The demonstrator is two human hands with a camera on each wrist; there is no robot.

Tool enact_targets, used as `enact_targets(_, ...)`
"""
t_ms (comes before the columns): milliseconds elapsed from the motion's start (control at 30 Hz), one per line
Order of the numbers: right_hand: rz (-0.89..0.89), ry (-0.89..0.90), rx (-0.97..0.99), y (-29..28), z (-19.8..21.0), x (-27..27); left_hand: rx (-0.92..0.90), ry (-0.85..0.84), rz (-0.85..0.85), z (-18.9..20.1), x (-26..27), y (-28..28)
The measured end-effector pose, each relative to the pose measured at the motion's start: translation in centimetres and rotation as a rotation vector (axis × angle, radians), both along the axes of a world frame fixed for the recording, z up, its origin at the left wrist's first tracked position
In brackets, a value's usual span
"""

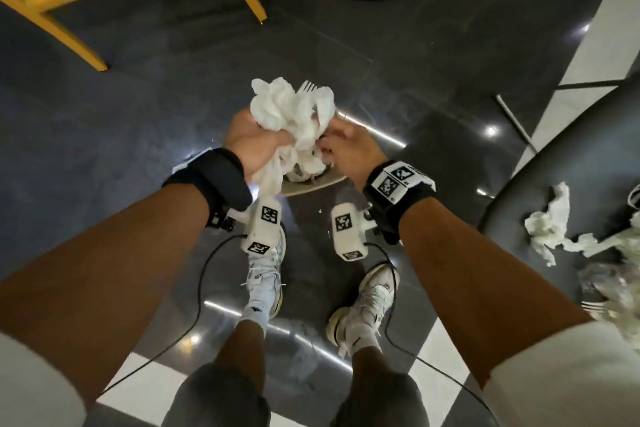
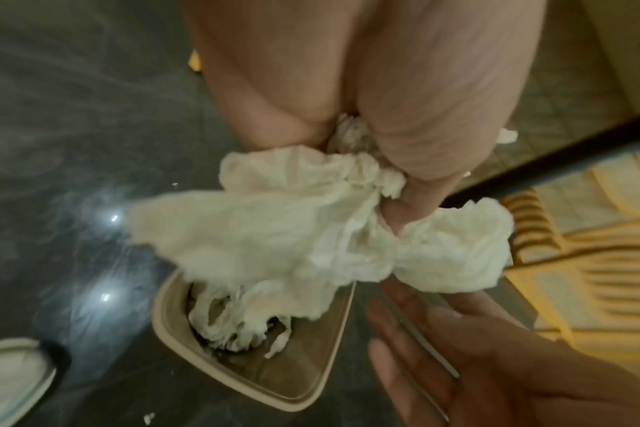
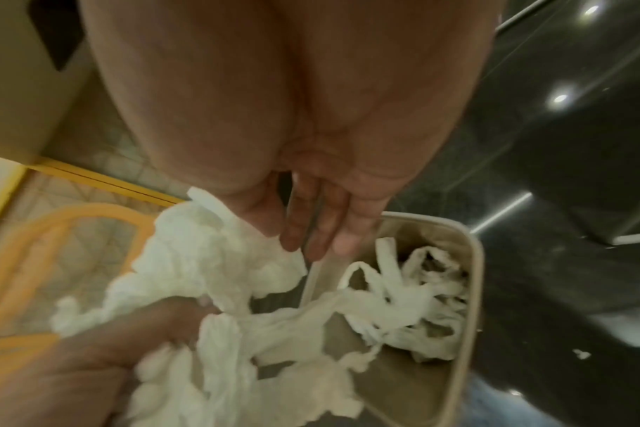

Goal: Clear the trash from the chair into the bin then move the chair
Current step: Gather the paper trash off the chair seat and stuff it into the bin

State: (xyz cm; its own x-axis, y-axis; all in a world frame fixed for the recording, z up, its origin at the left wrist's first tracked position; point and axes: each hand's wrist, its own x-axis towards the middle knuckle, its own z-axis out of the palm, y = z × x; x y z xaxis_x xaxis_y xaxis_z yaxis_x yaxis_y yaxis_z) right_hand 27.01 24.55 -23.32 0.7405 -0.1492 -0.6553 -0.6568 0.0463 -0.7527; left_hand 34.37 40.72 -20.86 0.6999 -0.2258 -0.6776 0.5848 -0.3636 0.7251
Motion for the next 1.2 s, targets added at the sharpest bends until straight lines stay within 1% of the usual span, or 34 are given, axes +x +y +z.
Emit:
enact_targets(100,0.018,0.072,-0.013,-1.0,-4.0,-1.7,0.044,-0.099,-0.136,-3.1,0.1,-1.2)
enact_targets(167,0.008,0.101,0.04,-1.2,-5.7,-2.5,0.121,-0.086,-0.263,-6.3,-0.2,-1.5)
enact_targets(233,0.075,0.148,-0.003,-1.1,-7.2,-2.8,0.219,-0.075,-0.414,-8.6,-0.6,-1.9)
enact_targets(267,0.136,0.193,-0.012,-1.0,-7.7,-2.8,0.272,-0.063,-0.489,-9.3,-0.8,-2.1)
enact_targets(300,0.25,0.223,-0.098,-0.8,-7.9,-2.9,0.315,-0.046,-0.546,-9.7,-0.9,-2.4)
enact_targets(333,0.397,0.25,-0.252,-0.8,-8.0,-3.1,0.357,-0.013,-0.578,-10.5,-0.9,-2.5)
enact_targets(367,0.432,0.273,-0.359,-0.9,-8.0,-3.4,0.378,0.018,-0.591,-10.7,-1.1,-2.3)
enact_targets(400,0.427,0.273,-0.391,-0.9,-8.0,-3.7,0.391,0.016,-0.591,-10.6,-1.2,-2.1)
enact_targets(467,0.274,0.282,-0.334,-1.2,-7.0,-4.4,0.406,-0.037,-0.59,-10.5,-0.8,-1.5)
enact_targets(500,0.175,0.27,-0.308,-1.5,-6.3,-4.9,0.408,-0.06,-0.596,-11.6,-0.5,-0.7)
enact_targets(533,0.116,0.264,-0.276,-1.8,-5.5,-5.2,0.398,-0.053,-0.581,-11.5,-0.3,-0.3)
enact_targets(600,0.103,0.292,-0.246,-2.5,-2.8,-6.4,0.393,-0.014,-0.509,-9.9,-0.2,-0.2)
enact_targets(667,0.061,0.276,-0.197,-4.0,0.4,-8.3,0.402,-0.08,-0.53,-7.2,-0.7,-1.5)
enact_targets(733,0.009,0.242,-0.202,-6.4,4.0,-10.3,0.392,-0.177,-0.644,-4.4,-2.1,-3.9)
enact_targets(800,-0.026,0.237,-0.22,-9.6,6.8,-12.6,0.387,-0.268,-0.785,-1.4,-4.2,-7.9)
enact_targets(867,-0.122,0.201,-0.251,-12.8,9.3,-14.5,0.311,-0.318,-0.891,0.9,-6.5,-12.1)
enact_targets(900,-0.178,0.182,-0.298,-15.1,10.8,-16.1,0.233,-0.318,-0.925,1.9,-8.0,-15.0)
enact_targets(933,-0.19,0.162,-0.37,-16.9,11.6,-17.0,0.17,-0.313,-0.945,2.6,-9.2,-17.3)
enact_targets(967,-0.168,0.168,-0.469,-19.0,12.7,-18.2,0.131,-0.354,-0.988,3.6,-10.6,-20.0)
enact_targets(1033,-0.117,0.207,-0.688,-23.2,15.0,-20.3,0.09,-0.522,-1.144,5.5,-13.6,-25.1)
enact_targets(1100,-0.097,0.214,-0.829,-27.1,16.3,-22.0,0.041,-0.639,-1.331,7.3,-16.6,-29.4)
enact_targets(1133,-0.062,0.217,-0.894,-28.7,16.5,-22.7,0.042,-0.689,-1.462,7.7,-18.0,-30.9)
enact_targets(1200,0.076,0.248,-1.039,-31.6,16.8,-23.7,0.108,-0.803,-1.734,7.5,-20.4,-32.8)
